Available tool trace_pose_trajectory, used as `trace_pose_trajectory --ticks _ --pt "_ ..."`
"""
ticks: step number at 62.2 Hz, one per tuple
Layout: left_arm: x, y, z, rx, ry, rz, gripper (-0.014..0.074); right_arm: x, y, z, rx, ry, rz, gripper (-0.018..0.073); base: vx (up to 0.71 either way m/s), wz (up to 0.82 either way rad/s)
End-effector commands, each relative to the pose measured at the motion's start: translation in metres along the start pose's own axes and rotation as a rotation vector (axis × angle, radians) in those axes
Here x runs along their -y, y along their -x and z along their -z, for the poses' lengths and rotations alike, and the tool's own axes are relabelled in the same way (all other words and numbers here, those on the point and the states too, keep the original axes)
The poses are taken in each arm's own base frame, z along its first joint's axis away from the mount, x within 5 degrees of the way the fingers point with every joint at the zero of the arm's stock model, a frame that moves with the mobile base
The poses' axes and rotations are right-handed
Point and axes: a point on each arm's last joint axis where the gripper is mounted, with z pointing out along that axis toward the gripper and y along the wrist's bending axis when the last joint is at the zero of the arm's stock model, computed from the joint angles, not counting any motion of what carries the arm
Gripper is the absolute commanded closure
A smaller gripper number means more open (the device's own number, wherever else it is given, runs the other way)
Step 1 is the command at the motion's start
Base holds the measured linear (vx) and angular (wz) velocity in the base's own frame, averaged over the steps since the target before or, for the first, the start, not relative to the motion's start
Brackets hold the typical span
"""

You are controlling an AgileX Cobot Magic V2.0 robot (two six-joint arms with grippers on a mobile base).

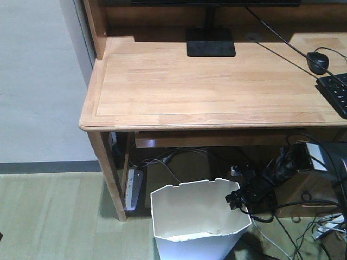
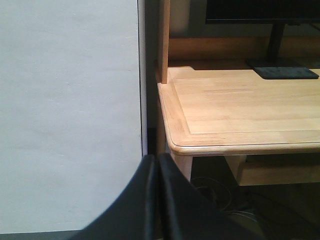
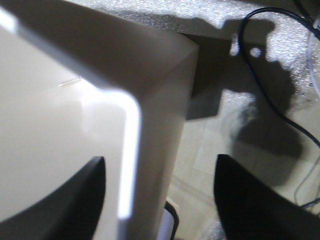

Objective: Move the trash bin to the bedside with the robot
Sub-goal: 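Close the right gripper on the bin's rim nearest it, then drag the gripped bin out from under the desk with the right gripper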

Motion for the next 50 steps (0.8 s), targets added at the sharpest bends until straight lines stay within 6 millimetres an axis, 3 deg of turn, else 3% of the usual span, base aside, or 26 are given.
trace_pose_trajectory --ticks 1,9,21,35,50 --pt "0.0 -0.002 -0.002 0.054 -0.009 0.012 0.0602 -0.004 0.025 0.024 0.031 0.043 0.037 0.029 0.0 0.0" --pt "0.0 -0.002 -0.002 0.054 -0.009 0.012 0.0602 -0.003 0.026 0.03 0.017 0.086 0.036 0.058 0.0 0.0" --pt "0.0 -0.002 -0.002 0.054 -0.009 0.012 0.0602 0.009 0.018 0.039 0.046 0.242 -0.07 0.0571 0.0 0.0" --pt "0.0 -0.002 -0.002 0.054 -0.009 0.012 0.0602 0.025 0.002 0.066 0.14 0.315 -0.12 0.0566 0.0 0.0" --pt "0.0 -0.002 -0.002 0.054 -0.009 0.012 0.0602 0.012 -0.008 0.098 0.14 0.24 -0.071 0.0565 0.0 0.0"
